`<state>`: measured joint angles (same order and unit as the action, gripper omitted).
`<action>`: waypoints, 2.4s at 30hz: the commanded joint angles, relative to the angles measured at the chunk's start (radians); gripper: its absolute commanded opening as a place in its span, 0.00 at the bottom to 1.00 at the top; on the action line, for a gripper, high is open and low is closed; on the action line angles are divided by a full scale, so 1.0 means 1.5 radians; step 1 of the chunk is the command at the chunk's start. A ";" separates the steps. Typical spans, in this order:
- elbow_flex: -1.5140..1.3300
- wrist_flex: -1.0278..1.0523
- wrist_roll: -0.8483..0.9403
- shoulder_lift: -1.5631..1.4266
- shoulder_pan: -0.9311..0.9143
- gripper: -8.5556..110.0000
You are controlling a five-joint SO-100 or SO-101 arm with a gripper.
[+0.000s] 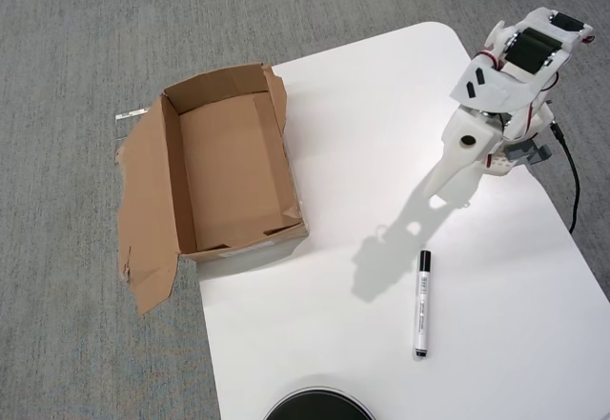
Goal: Grasp a pen and put it in the box.
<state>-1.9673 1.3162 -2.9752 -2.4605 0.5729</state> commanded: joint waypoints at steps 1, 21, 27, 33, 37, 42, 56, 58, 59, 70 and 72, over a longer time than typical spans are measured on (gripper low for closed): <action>0.022 0.001 -0.074 0.003 -0.001 0.08; -0.028 0.001 -0.458 0.004 0.018 0.09; -0.029 0.001 -0.577 0.004 0.106 0.09; -0.048 0.001 -0.585 0.004 0.136 0.09; -0.066 0.001 -0.578 0.004 0.136 0.08; -0.076 0.003 -0.573 0.004 0.129 0.08; -0.099 0.011 -0.048 0.005 0.077 0.08; -0.099 0.011 0.053 0.006 0.076 0.08; -0.099 0.011 0.105 0.006 0.076 0.08; -0.086 0.001 0.517 0.084 0.076 0.08; -0.085 0.001 0.582 0.094 0.076 0.09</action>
<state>-2.1146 1.3284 -2.2327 -2.3363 0.6895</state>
